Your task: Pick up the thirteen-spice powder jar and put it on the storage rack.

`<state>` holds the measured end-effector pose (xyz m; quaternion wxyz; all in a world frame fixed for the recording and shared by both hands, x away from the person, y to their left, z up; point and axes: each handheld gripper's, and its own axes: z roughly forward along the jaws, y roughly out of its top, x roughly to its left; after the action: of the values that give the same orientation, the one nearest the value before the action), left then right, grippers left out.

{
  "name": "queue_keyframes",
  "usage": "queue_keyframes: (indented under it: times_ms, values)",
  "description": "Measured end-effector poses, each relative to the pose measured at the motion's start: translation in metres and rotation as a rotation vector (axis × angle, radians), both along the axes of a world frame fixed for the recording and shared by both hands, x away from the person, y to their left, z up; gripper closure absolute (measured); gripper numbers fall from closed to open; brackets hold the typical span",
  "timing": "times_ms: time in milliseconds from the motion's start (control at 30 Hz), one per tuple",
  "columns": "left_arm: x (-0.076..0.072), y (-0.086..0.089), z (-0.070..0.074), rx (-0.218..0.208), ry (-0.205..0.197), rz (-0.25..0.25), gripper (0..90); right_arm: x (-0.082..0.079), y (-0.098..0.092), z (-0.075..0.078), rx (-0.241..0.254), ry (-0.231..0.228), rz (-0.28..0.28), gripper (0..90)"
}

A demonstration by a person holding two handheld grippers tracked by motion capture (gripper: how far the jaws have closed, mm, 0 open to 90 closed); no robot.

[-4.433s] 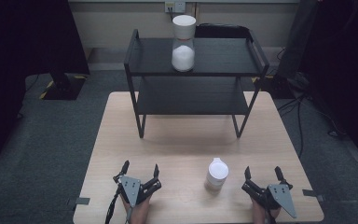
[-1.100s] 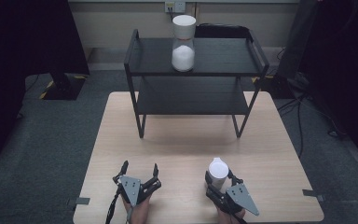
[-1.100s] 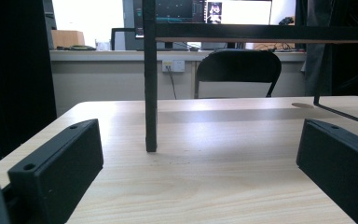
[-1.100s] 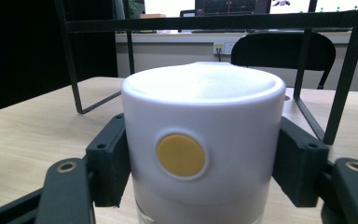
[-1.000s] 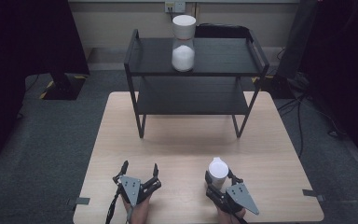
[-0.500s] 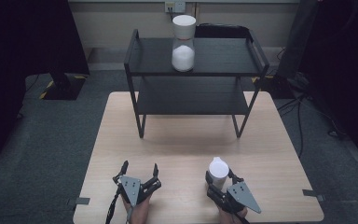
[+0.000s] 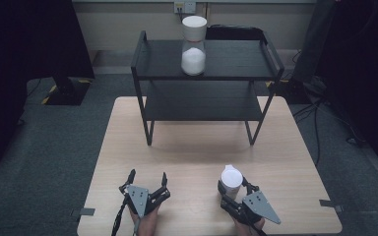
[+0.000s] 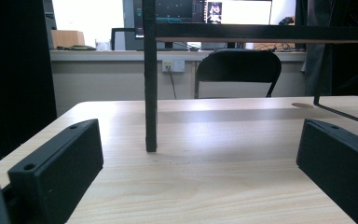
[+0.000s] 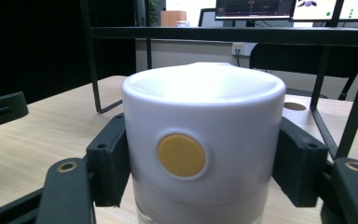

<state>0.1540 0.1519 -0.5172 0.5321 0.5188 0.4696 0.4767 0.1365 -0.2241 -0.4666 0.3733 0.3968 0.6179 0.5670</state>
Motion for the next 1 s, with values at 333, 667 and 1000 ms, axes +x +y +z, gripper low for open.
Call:
queue_keyframes:
  times_ms: [333,667,1000]
  values:
    - [0.0,0.0,0.0,0.0,0.0,0.0,0.0,0.004,-0.011,0.012,0.004,-0.005,0.044,30.0]
    - [0.0,0.0,0.0,0.0,0.0,0.0,0.0,0.014,-0.022,0.03,0.007,0.004,0.1,30.0]
    - [0.0,0.0,0.0,0.0,0.0,0.0,0.0,0.027,-0.035,0.053,0.008,0.006,0.16,30.0]
